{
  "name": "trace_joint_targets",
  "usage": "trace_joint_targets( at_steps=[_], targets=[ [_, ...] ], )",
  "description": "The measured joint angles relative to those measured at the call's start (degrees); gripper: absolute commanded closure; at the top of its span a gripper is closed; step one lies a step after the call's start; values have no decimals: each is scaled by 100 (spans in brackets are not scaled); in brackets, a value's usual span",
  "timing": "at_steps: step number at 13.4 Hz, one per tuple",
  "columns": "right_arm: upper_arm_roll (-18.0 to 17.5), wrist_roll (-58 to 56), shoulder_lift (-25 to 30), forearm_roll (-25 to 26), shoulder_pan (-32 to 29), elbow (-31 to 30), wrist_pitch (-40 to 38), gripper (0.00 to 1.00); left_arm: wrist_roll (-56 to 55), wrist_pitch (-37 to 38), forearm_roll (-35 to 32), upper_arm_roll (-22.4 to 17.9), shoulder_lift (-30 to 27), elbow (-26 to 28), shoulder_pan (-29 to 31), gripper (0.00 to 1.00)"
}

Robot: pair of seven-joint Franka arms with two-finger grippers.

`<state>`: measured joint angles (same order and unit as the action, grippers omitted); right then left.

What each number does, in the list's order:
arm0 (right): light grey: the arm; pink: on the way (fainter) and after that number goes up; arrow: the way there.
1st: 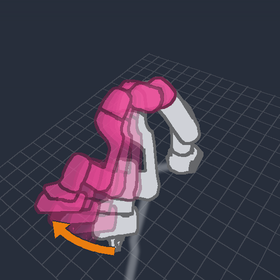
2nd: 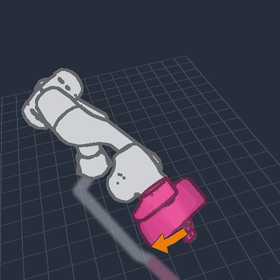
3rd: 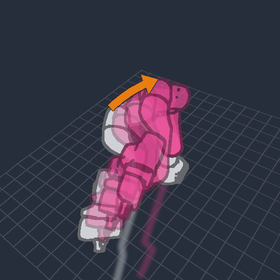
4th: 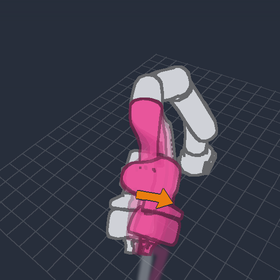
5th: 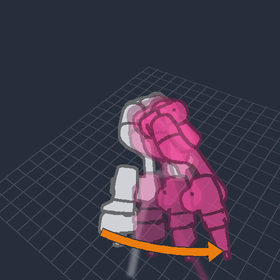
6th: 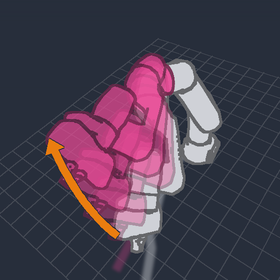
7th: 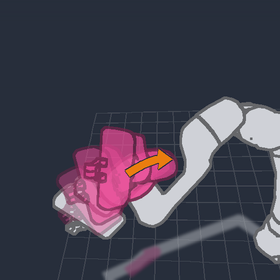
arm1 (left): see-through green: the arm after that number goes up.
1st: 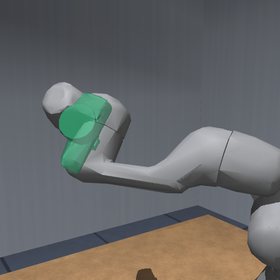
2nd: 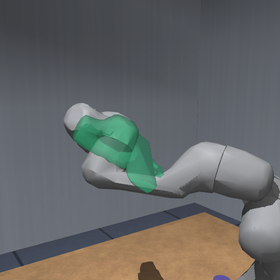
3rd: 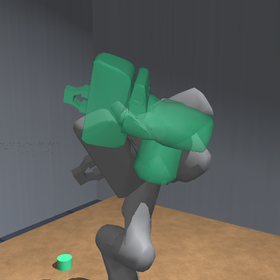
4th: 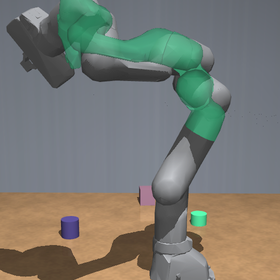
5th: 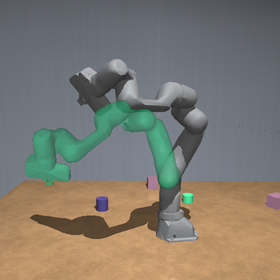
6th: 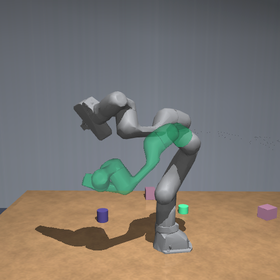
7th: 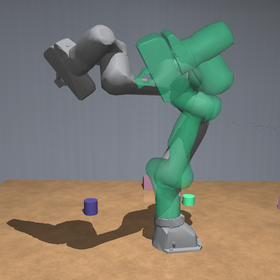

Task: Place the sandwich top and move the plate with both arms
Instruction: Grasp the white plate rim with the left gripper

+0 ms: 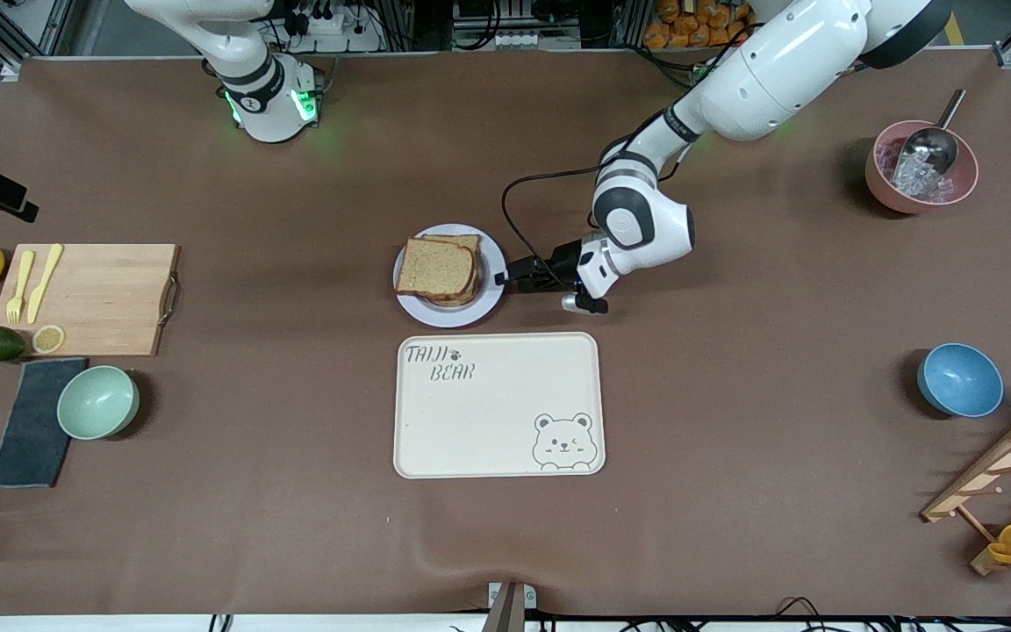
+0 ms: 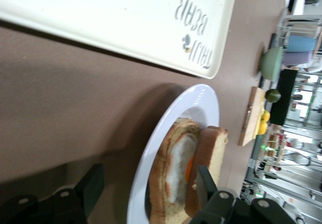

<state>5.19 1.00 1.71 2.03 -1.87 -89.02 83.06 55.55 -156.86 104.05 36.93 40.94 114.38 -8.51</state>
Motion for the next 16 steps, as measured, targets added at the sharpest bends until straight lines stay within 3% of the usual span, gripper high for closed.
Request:
trace_joint_targets(
  at_steps=[9,11,16],
  targets=[
    [-7,-258,1,-396,9,67,19,0,1273,898,470,-18,356,26,202,18],
    [-5,-261,0,-434,4,68,19,0,1333,973,493,-20,401,24,210,24],
    [33,-488,-9,-621,-122,89,65,0,1732,1241,499,-39,533,25,304,28]
  ],
)
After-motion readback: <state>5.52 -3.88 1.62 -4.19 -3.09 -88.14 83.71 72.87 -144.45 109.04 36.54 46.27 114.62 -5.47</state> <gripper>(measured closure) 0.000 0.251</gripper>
